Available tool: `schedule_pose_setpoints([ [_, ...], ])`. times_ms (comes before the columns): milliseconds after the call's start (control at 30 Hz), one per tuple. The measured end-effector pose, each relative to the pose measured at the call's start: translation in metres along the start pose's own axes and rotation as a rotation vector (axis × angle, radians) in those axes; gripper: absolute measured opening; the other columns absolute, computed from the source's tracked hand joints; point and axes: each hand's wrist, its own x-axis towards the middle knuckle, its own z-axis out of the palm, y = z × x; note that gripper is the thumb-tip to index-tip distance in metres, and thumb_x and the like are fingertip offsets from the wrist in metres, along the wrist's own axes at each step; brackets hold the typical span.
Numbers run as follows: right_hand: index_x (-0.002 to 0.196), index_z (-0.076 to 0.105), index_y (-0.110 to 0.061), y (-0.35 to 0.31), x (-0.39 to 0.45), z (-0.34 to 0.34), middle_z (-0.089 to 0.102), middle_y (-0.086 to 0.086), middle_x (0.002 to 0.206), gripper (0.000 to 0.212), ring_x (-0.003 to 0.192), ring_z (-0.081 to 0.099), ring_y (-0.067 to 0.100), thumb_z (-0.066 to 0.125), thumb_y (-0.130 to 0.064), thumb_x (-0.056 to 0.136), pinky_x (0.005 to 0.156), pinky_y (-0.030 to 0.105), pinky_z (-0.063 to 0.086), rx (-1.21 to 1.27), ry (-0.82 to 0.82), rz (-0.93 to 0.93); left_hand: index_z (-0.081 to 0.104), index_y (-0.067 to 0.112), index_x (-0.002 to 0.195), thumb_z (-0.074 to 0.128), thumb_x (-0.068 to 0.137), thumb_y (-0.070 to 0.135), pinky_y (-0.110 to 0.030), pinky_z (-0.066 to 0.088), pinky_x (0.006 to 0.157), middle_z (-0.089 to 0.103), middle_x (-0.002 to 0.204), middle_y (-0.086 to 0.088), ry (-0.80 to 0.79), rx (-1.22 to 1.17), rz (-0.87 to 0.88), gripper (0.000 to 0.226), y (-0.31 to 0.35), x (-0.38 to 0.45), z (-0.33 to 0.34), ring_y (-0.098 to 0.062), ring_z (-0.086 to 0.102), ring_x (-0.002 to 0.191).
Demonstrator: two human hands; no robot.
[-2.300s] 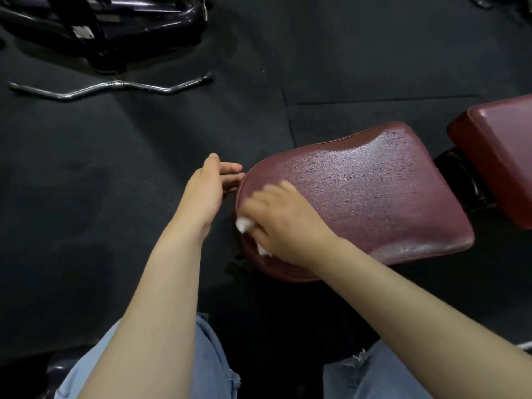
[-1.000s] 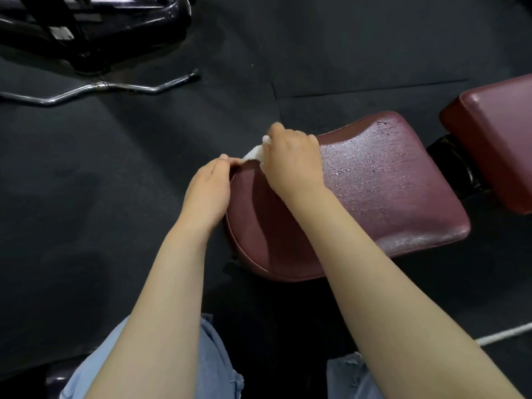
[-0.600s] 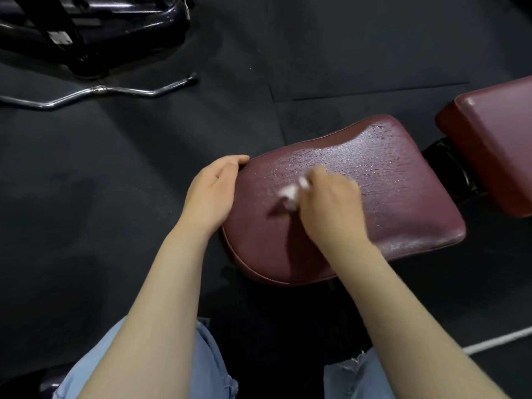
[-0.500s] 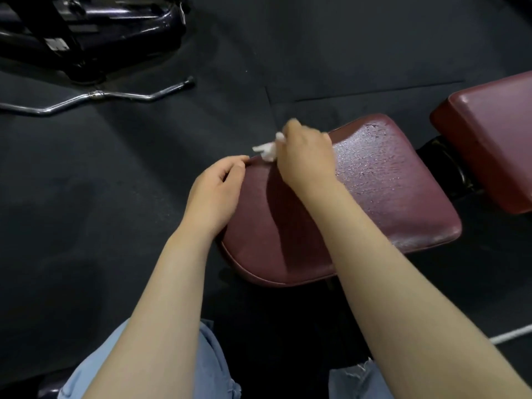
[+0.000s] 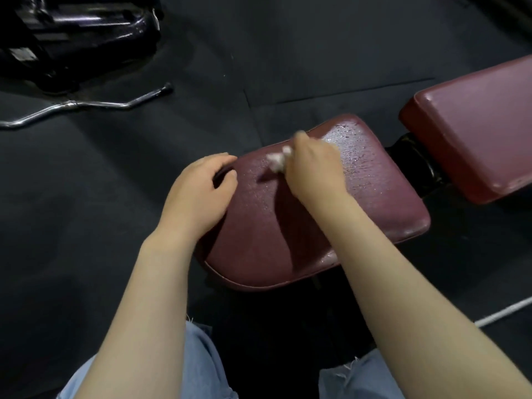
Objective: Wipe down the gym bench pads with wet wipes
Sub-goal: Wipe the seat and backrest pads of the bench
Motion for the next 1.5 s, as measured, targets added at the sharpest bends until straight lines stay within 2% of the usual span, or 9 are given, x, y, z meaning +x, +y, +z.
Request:
schedule_pose_setpoints([
  [167, 0.107, 0.053, -0.008, -0.008, 0.02, 0.002, 0.068, 0.015, 0.107, 0.02, 0.099, 0.062, 0.036, 0.046, -0.025, 0.098, 0.071, 0.037, 0.029, -0.006, -0.037, -0.02, 0.061, 0.022, 0.133, 0.054, 0.096, 0.025, -0.031, 0.034, 0.113, 0.053, 0.144, 0.006, -0.027, 0.075, 0.137, 0.038, 0.007, -0.001, 0.019, -0.01, 0.044, 0.135],
  [300, 0.111, 0.058, 0.0, 0.044, -0.107, -0.017, 0.067, 0.015, 0.077, 0.026, 0.075, 0.062, 0.038, 0.058, -0.016, 0.09, 0.064, 0.039, 0.034, 0.069, -0.012, 0.106, 0.06, 0.023, 0.134, 0.054, 0.097, 0.025, -0.036, 0.029, 0.118, 0.05, 0.148, 0.005, -0.058, 0.127, 0.187, 0.038, 0.012, -0.005, 0.02, -0.012, 0.039, 0.14],
  [400, 0.088, 0.061, -0.002, 0.059, -0.155, -0.028, 0.059, 0.011, 0.062, 0.008, 0.06, 0.058, 0.038, 0.059, -0.01, 0.086, 0.058, 0.037, 0.033, 0.143, 0.013, 0.151, 0.057, 0.026, 0.138, 0.052, 0.098, 0.027, -0.034, 0.022, 0.121, 0.044, 0.152, 0.009, -0.092, 0.159, 0.212, 0.04, 0.013, -0.007, 0.022, -0.01, 0.032, 0.144],
  [700, 0.11, 0.054, -0.006, 0.024, 0.046, 0.001, 0.066, 0.016, 0.109, 0.027, 0.102, 0.062, 0.038, 0.048, -0.03, 0.098, 0.076, 0.04, 0.038, -0.013, -0.039, 0.044, 0.05, 0.028, 0.143, 0.052, 0.098, 0.03, -0.037, 0.011, 0.123, 0.036, 0.157, 0.006, -0.14, 0.209, 0.266, 0.045, 0.028, -0.013, 0.044, -0.013, 0.022, 0.149],
  [833, 0.104, 0.055, -0.008, 0.042, -0.025, -0.005, 0.066, 0.018, 0.1, 0.015, 0.093, 0.062, 0.037, 0.05, -0.018, 0.095, 0.07, 0.037, 0.027, -0.001, -0.032, 0.088, 0.05, 0.027, 0.143, 0.054, 0.097, 0.03, -0.038, 0.011, 0.123, 0.035, 0.158, 0.004, -0.159, 0.234, 0.269, 0.046, 0.029, -0.014, 0.046, -0.017, 0.022, 0.149],
  [1000, 0.088, 0.059, -0.003, 0.077, -0.131, -0.025, 0.064, 0.016, 0.069, 0.008, 0.07, 0.062, 0.038, 0.064, -0.009, 0.086, 0.065, 0.038, 0.032, 0.174, 0.028, 0.244, 0.05, 0.027, 0.143, 0.053, 0.097, 0.03, -0.038, 0.009, 0.124, 0.033, 0.159, 0.004, -0.161, 0.207, 0.261, 0.045, 0.036, -0.012, 0.045, -0.016, 0.02, 0.15],
  [1133, 0.085, 0.055, -0.014, 0.068, -0.062, -0.015, 0.067, 0.017, 0.079, 0.011, 0.08, 0.061, 0.04, 0.054, -0.019, 0.094, 0.069, 0.038, 0.028, 0.172, 0.074, 0.197, 0.045, 0.03, 0.145, 0.052, 0.097, 0.037, -0.04, 0.003, 0.124, 0.025, 0.162, 0.004, -0.164, 0.249, 0.245, 0.05, 0.046, -0.014, 0.055, -0.018, 0.013, 0.151],
  [1300, 0.108, 0.054, -0.006, 0.063, 0.058, -0.003, 0.067, 0.016, 0.108, 0.026, 0.102, 0.06, 0.037, 0.041, -0.028, 0.102, 0.083, 0.04, 0.036, 0.047, 0.028, 0.172, 0.035, 0.033, 0.15, 0.05, 0.097, 0.042, -0.04, -0.007, 0.122, 0.014, 0.165, 0.008, -0.171, 0.27, 0.222, 0.055, 0.054, -0.014, 0.068, -0.015, 0.002, 0.152],
  [1500, 0.093, 0.057, -0.011, 0.093, -0.047, -0.014, 0.066, 0.016, 0.091, 0.008, 0.091, 0.06, 0.039, 0.054, -0.019, 0.093, 0.075, 0.041, 0.036, 0.106, 0.006, 0.262, 0.034, 0.034, 0.15, 0.05, 0.096, 0.043, -0.044, -0.005, 0.121, 0.015, 0.165, 0.006, -0.18, 0.315, 0.251, 0.057, 0.056, -0.011, 0.07, -0.017, 0.005, 0.152],
])
